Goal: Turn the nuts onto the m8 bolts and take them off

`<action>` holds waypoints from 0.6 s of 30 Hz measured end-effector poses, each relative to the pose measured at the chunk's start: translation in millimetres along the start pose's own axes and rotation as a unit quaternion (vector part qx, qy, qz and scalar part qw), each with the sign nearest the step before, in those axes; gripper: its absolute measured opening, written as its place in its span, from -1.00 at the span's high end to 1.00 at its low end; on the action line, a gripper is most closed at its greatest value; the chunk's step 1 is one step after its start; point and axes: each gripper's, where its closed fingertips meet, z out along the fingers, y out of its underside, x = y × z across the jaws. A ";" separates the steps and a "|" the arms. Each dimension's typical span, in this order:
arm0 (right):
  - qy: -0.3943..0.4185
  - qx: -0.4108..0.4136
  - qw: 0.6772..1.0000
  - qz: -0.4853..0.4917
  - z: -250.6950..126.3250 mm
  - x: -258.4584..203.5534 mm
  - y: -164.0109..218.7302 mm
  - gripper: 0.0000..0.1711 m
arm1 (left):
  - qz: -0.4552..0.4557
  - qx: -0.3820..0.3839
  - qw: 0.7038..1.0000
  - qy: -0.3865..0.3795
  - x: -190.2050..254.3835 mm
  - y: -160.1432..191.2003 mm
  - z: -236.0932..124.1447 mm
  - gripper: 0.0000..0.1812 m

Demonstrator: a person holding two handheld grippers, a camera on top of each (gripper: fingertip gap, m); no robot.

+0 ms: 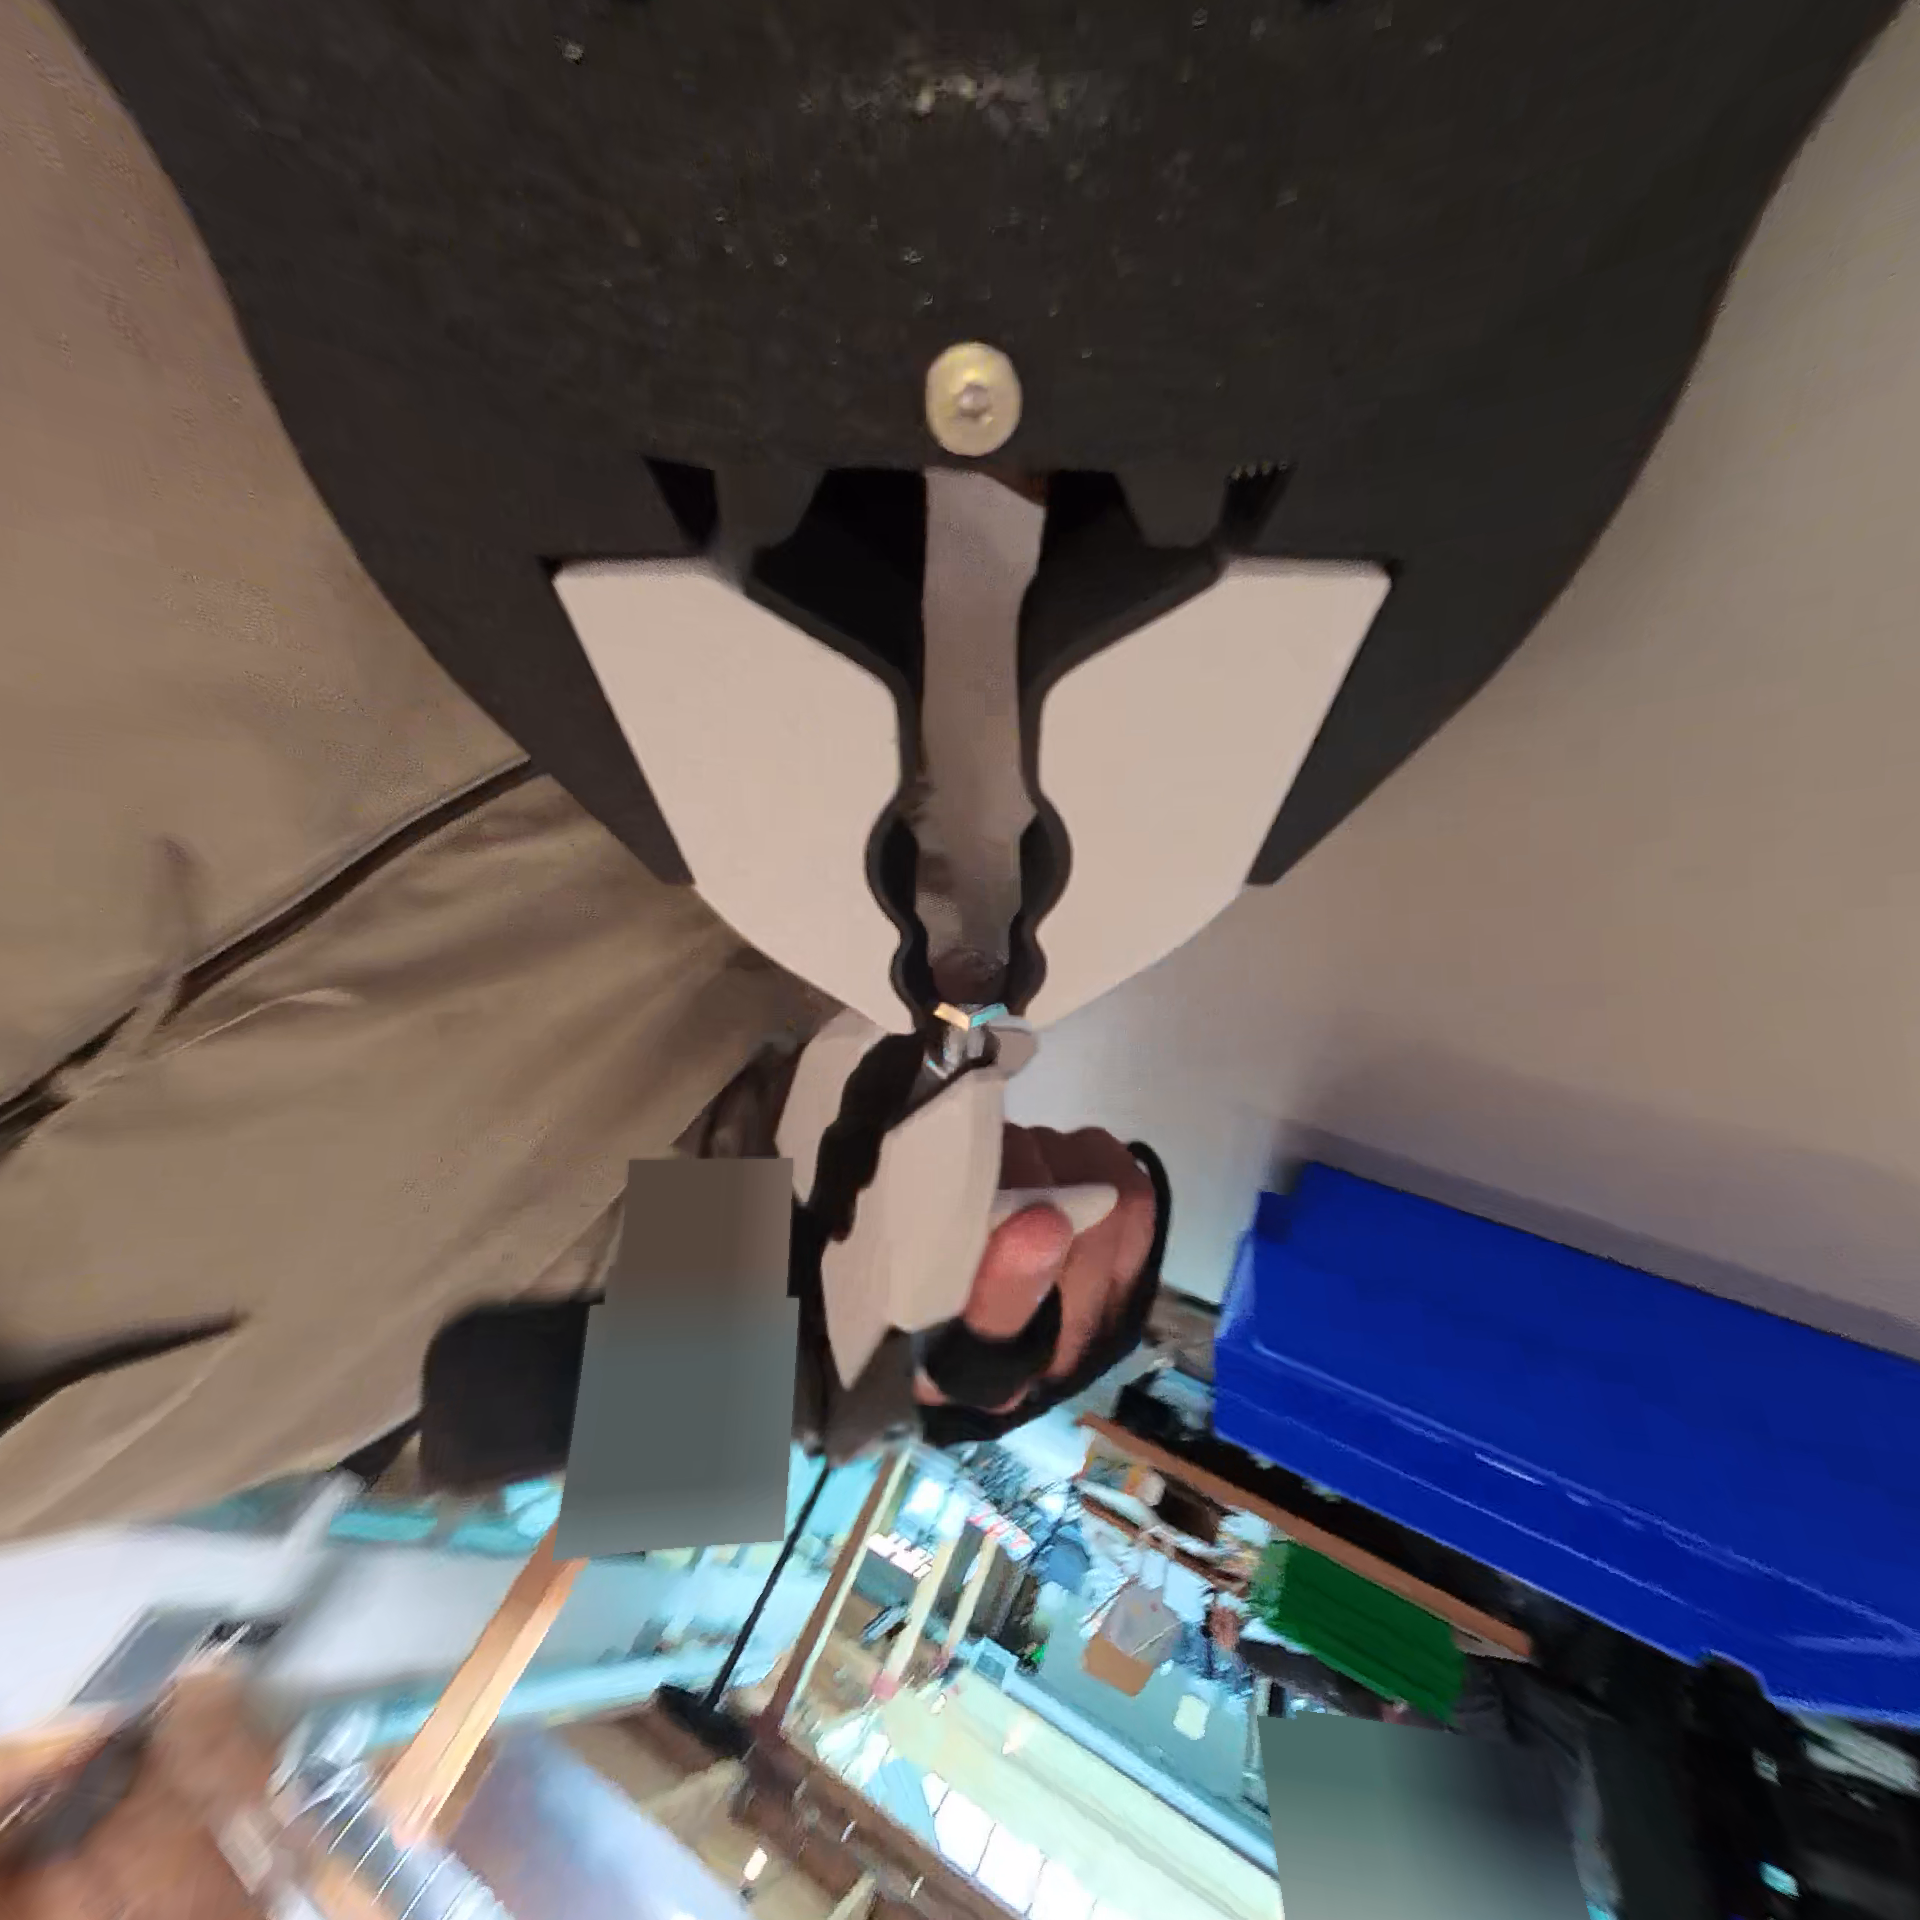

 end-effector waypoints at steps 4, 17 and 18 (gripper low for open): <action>-0.099 0.054 0.951 0.288 0.2 -3.2 1.4 0.83 | 0.100 -0.028 0.992 -0.070 -2.5 -2.7 -1.0 0.84; -0.276 0.189 0.735 0.589 -14.6 -0.4 -12.6 0.70 | 0.127 -0.004 0.990 -0.062 9.1 -13.8 0.4 0.84; -0.224 0.171 0.792 0.542 -12.4 3.6 -7.4 0.61 | 0.110 0.014 0.992 -0.057 7.8 -17.2 -2.0 0.84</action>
